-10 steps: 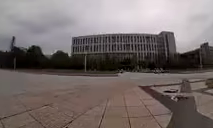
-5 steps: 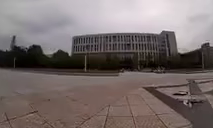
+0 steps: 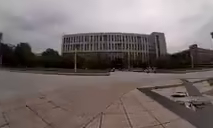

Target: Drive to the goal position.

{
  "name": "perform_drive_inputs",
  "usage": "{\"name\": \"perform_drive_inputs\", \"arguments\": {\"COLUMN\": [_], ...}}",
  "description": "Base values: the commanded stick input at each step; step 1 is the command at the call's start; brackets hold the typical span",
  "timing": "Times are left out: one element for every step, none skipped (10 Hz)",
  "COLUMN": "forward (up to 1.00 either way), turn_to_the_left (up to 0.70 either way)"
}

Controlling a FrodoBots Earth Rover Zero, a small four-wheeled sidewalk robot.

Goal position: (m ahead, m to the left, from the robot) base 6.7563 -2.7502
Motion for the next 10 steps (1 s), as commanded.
{"name": "perform_drive_inputs", "arguments": {"forward": [0.7, 0.7, 0.7, 0.7, 0.7, 0.7, 0.7, 0.7, 0.7, 0.7], "turn_to_the_left": [0.0, -0.13, -0.28, -0.35, -0.35, -0.35, -0.17, 0.0, 0.0, 0.0]}}
